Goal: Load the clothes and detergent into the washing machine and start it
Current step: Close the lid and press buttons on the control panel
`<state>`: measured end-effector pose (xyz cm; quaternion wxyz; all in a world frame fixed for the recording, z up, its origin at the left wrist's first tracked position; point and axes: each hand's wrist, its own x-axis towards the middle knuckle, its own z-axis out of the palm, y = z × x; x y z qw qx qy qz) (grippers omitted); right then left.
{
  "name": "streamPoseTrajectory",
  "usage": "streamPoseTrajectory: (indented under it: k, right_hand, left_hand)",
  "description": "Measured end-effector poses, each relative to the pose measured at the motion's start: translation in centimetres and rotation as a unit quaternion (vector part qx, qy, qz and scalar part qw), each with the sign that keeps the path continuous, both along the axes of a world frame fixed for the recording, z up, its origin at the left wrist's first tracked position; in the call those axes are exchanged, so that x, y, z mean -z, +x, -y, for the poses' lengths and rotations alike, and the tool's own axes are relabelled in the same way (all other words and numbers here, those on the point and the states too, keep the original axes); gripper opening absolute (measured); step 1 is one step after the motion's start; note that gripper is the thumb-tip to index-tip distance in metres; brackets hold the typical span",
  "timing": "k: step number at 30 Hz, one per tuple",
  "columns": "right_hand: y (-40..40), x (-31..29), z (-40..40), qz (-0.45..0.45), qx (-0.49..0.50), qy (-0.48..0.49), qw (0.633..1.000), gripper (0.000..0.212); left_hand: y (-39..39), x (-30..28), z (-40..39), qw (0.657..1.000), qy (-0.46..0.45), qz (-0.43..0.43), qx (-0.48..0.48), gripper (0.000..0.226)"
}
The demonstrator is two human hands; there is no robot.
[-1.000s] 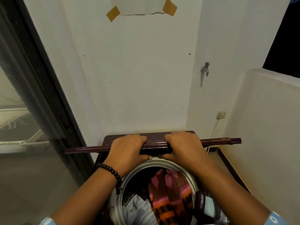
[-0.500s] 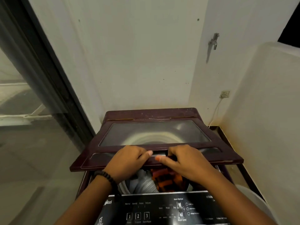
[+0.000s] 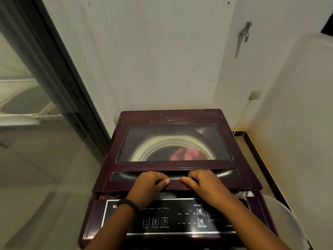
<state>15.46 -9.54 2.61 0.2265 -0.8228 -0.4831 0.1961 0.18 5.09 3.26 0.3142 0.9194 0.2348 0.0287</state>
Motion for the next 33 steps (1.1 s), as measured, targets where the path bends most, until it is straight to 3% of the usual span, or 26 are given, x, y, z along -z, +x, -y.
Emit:
streamPoseTrajectory:
  k: [11,18,28,33]
  right_hand:
    - [-0.8,2.7,0.2,0.011,0.01,-0.006,1.0,0.036]
    - [-0.9,4.4,0.2,0.017,0.012,0.002,1.0,0.034]
    - [-0.9,5.2,0.2,0.027,0.013,0.026,0.999,0.033]
    - [-0.8,6.0,0.2,0.027,0.019,0.044,0.998,0.044]
  left_hand:
    - [-0.6,2.5,0.8,1.0,-0.006,-0.01,-0.008,0.036]
    - [-0.6,4.0,0.8,1.0,0.012,-0.015,-0.014,0.023]
    - [-0.6,5.3,0.5,1.0,0.025,0.007,-0.012,0.025]
    - [-0.4,5.9,0.2,0.999,0.031,0.007,-0.003,0.025]
